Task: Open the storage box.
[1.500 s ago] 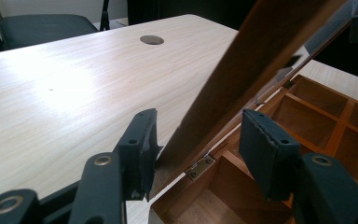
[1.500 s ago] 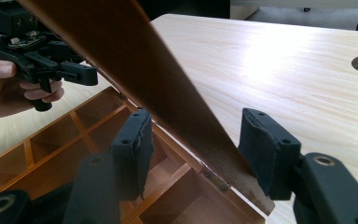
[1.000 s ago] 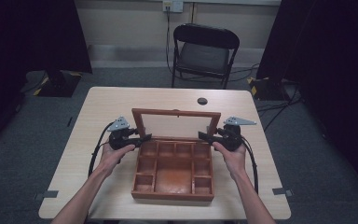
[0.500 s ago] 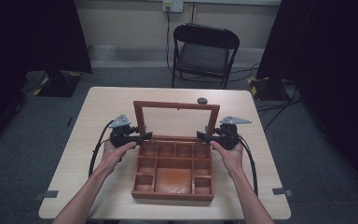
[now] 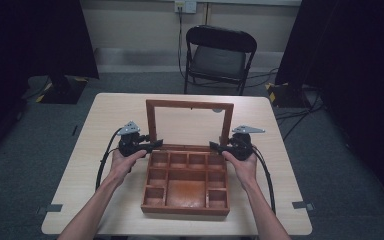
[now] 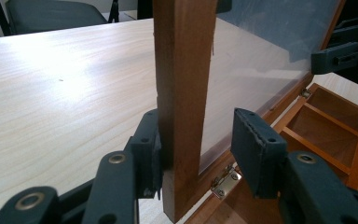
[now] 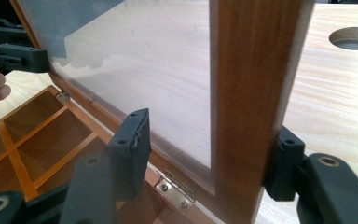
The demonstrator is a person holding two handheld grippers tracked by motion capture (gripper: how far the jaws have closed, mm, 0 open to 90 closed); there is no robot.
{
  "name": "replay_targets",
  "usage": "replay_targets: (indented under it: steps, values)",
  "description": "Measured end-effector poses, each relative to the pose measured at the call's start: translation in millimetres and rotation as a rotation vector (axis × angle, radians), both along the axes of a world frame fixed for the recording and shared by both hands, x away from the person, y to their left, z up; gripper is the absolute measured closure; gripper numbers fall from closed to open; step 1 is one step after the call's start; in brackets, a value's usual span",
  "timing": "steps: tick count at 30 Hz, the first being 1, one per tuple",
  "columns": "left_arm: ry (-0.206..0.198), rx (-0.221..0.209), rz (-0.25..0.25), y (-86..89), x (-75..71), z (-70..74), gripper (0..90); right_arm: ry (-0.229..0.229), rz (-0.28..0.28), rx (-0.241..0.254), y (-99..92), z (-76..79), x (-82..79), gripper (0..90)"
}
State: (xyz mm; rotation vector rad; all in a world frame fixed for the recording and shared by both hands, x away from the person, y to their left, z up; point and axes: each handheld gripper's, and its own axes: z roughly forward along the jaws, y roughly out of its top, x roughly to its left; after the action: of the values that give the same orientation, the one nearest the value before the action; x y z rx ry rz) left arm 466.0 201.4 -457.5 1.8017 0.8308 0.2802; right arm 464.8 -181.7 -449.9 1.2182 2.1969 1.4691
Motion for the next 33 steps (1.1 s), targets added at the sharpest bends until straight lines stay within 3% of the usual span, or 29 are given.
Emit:
replay_targets:
  steps: [12, 17, 26, 33]
  values:
    - [0.04, -0.01, 0.009, 5.6, 2.3, -3.1, 55.0, 0.028, 0.015, 0.025, -1.4, -4.9, 2.1, 48.2]
    - [0.063, -0.025, 0.012, 5.4, 3.7, -5.3, 51.6, 0.038, 0.005, 0.032, -0.5, -7.5, 4.1, 46.8]
    - [0.11, -0.001, 0.017, 5.8, 7.7, -12.2, 47.3, 0.053, -0.019, 0.026, -1.5, -8.9, 6.5, 42.2]
    - [0.148, -0.03, 0.029, 10.1, 12.1, -17.7, 44.9, 0.091, -0.036, 0.034, -2.6, -16.4, 10.4, 39.1]
